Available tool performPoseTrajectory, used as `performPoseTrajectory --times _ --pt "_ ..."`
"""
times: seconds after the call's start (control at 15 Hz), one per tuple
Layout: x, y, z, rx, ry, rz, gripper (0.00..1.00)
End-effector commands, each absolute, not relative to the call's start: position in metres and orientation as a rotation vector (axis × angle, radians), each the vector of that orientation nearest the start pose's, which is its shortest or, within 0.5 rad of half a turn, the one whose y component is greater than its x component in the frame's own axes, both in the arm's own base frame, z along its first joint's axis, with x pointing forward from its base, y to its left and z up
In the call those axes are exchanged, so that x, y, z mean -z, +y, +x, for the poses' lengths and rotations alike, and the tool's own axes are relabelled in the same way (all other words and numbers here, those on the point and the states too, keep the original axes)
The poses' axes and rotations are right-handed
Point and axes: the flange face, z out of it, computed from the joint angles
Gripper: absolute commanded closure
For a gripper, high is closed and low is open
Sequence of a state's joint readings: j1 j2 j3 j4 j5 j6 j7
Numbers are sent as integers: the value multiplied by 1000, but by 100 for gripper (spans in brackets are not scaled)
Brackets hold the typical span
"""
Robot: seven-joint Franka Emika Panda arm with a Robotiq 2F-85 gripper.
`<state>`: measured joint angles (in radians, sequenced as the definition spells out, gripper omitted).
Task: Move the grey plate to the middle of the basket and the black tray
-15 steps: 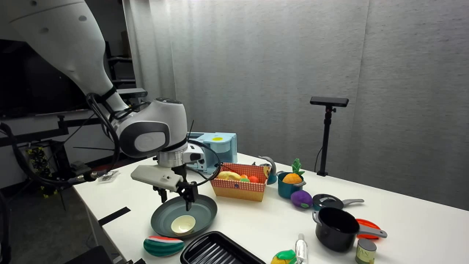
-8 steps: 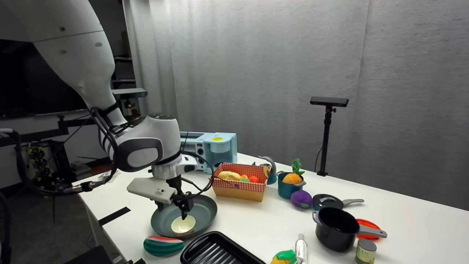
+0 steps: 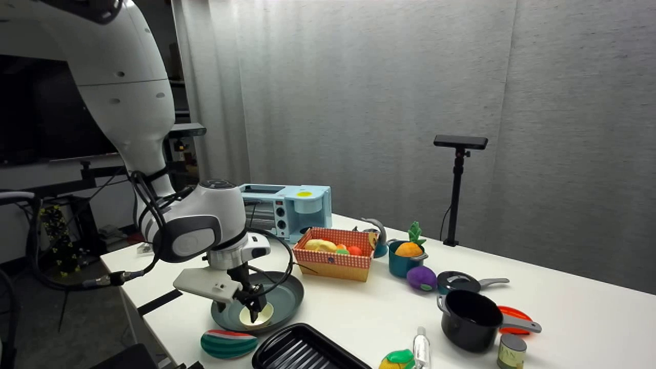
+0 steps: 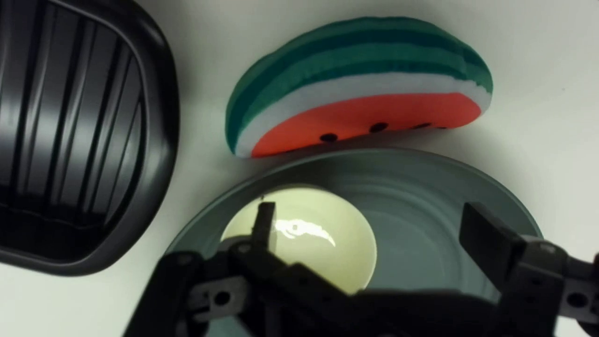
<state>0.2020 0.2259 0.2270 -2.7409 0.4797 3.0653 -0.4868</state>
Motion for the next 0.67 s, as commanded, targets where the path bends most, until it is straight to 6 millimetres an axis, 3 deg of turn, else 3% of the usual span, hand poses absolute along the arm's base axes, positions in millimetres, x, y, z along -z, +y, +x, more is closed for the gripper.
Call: performPoseTrajectory --times 0.0,0.6 --pt "-145 137 368 158 -663 -2960 0" --pt "-126 136 391 147 -615 -2977 0"
